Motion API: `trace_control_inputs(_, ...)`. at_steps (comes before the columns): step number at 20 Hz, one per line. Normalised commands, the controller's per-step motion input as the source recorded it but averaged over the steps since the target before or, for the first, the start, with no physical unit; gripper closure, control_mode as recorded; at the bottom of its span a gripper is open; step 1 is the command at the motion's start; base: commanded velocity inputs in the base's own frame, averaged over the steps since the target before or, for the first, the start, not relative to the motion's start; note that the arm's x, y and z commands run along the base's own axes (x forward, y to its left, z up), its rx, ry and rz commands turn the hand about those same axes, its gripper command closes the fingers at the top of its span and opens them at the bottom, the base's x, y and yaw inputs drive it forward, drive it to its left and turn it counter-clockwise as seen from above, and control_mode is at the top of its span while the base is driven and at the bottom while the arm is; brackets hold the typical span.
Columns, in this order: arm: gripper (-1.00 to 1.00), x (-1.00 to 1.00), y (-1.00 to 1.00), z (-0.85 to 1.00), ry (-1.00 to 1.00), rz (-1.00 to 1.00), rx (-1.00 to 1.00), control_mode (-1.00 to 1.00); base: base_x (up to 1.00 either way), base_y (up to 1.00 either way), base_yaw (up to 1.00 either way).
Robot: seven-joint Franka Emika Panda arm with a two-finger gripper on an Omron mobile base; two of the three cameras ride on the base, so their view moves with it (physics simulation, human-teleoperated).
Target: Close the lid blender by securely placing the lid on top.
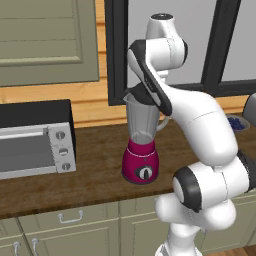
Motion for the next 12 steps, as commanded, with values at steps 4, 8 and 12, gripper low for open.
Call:
trace_control_inputs(4, 1.0, 0.21, 0.05, 0.0, 0.05, 0.01, 0.0, -1.0, 0.0, 0.0, 0.0)
trace_control_inputs(8, 1.0, 0.2, 0.05, -0.05, 0.0, 0.02, 0.0, -1.0, 0.0, 0.0, 0.0)
trace_control_inputs(12, 1.0, 0.16, 0.05, -0.11, 0.0, 0.01, 0.0, -1.0, 0.0, 0.0, 0.0)
